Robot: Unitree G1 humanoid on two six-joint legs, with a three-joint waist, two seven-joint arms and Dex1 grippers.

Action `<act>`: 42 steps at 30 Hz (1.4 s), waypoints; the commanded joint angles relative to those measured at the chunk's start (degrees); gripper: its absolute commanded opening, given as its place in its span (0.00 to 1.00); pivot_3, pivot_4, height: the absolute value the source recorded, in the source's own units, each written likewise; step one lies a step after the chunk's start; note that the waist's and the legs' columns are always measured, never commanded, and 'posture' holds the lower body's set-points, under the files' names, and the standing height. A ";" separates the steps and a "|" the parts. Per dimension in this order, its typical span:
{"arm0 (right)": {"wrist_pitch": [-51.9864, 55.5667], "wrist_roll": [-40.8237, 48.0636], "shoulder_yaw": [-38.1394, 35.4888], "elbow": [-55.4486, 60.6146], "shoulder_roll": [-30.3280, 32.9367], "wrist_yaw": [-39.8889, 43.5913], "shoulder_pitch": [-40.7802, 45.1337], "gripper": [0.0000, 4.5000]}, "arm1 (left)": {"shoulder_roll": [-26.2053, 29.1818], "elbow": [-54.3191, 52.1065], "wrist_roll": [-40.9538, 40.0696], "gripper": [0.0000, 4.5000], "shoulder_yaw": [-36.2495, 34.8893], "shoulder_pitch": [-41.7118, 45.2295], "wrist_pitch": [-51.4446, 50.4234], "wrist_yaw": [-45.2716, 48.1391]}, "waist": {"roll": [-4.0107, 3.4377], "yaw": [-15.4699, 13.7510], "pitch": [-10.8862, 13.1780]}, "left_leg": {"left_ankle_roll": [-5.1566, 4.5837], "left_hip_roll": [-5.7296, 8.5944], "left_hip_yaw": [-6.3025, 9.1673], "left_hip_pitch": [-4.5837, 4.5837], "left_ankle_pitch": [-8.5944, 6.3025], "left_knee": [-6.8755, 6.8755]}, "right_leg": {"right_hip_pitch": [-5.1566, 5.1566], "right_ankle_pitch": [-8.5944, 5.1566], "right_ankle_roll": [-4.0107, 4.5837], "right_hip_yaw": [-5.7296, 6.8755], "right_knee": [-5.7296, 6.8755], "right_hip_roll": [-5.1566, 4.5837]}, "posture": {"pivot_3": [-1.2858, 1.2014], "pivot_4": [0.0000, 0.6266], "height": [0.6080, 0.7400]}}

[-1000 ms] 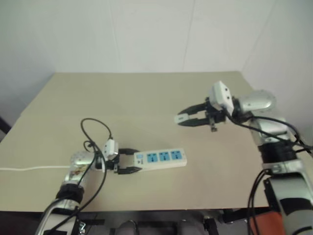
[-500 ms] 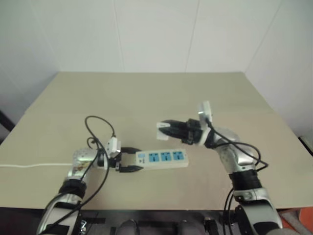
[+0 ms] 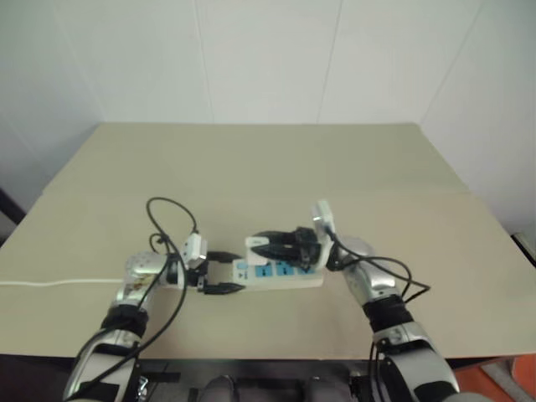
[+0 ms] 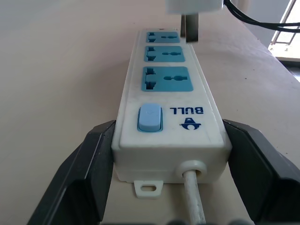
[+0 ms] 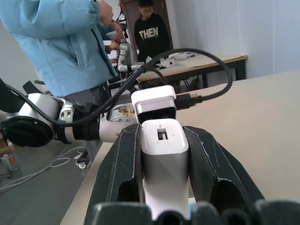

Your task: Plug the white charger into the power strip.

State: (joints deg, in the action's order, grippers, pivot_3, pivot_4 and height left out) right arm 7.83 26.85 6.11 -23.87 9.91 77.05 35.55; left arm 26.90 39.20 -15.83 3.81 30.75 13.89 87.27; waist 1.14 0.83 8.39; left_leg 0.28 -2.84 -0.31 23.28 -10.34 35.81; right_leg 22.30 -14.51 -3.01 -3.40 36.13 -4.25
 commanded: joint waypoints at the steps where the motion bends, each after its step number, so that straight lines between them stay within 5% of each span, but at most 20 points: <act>1: -2.23 0.01 -1.33 -1.50 0.08 1.12 2.43 0.25 | 0.34 -0.51 1.25 0.72 1.18 -0.60 -0.18 0.70 | 0.00 0.01 0.00 | 0.00 0.00 0.00 0.00 0.00 0.00 | 0.00 0.00 0.00 0.00 0.00 0.00 | 0.52 0.24 1.00; 42: -15.03 -7.49 -2.55 -24.54 0.52 7.53 6.73 0.25 | 0.77 -1.65 1.03 0.72 0.88 -1.05 -0.57 0.10 | 0.00 0.03 0.00 | 0.00 0.00 0.00 -0.03 0.00 -0.01 | -0.02 0.00 0.00 0.00 0.00 0.00 | 0.52 0.24 1.00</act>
State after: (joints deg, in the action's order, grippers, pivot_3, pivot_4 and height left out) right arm -6.17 21.01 3.46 -46.95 9.52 83.28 42.36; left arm 27.02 38.56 -15.80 3.91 30.44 13.61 86.98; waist 1.14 0.87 8.38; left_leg 0.28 -2.84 -0.30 23.25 -10.34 35.80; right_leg 22.27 -14.51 -3.00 -3.40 36.13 -4.25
